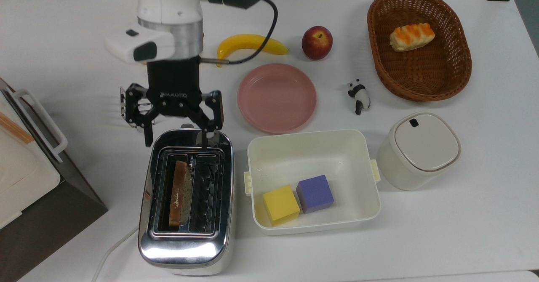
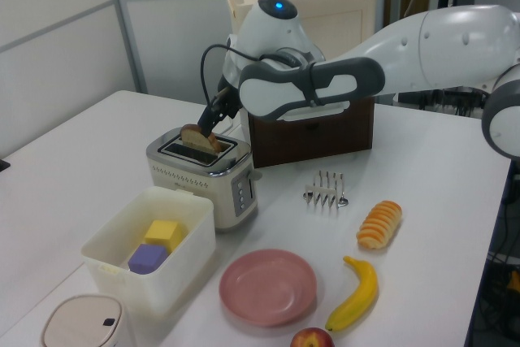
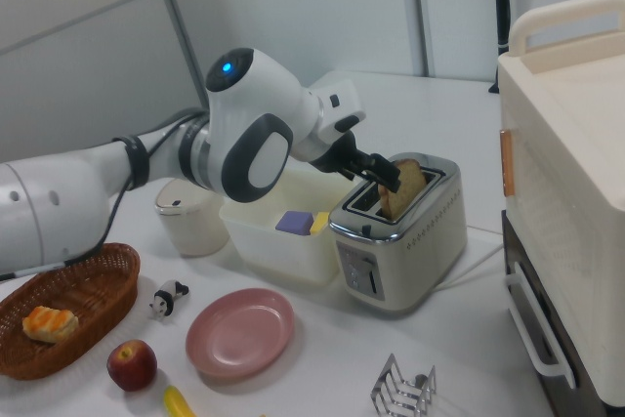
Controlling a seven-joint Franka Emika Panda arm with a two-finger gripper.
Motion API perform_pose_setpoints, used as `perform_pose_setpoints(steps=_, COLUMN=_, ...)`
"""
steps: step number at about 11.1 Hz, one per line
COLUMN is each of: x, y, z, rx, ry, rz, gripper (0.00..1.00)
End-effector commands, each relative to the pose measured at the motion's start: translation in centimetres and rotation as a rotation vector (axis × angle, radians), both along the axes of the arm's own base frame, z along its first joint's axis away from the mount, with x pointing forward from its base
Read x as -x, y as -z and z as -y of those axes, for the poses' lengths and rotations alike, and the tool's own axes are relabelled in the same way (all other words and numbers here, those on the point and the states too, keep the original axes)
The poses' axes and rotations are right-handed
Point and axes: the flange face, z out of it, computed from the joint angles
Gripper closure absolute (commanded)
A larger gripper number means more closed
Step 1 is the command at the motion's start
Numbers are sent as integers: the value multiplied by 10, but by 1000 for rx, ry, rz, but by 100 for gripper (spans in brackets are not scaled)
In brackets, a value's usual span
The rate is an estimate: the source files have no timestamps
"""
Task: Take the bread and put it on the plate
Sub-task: 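Move the open gripper over the toaster and lower it toward the bread slice, then close the gripper on the top edge of the bread slice in the toaster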
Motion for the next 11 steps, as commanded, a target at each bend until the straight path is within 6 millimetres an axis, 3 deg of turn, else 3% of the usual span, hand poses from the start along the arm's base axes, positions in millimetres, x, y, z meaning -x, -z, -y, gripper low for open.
perform_pose_setpoints(steps=1, x=-17, y=28, z=-6, rx=85, ry=-31, rz=14, gripper=10)
perform_pose_setpoints(steps=3, x=-21, y=42, z=-9, rx=100, ry=-37, rz=-2, gripper=12)
perform_pose_setpoints(steps=4, x=-21, y=43, z=-10, rx=111, ry=-44, rz=-3, gripper=23)
perform_pose_setpoints(steps=5, x=-21, y=43, z=-10, rx=120, ry=-47, rz=-4, gripper=35)
perform_pose_setpoints(steps=6, x=-21, y=40, z=-11, rx=117, ry=-41, rz=0, gripper=69)
perform_pose_setpoints(steps=8, x=-23, y=24, z=-11, rx=93, ry=-4, rz=34, gripper=96)
perform_pose_setpoints(steps=11, x=-22, y=10, z=-12, rx=72, ry=24, rz=60, gripper=100)
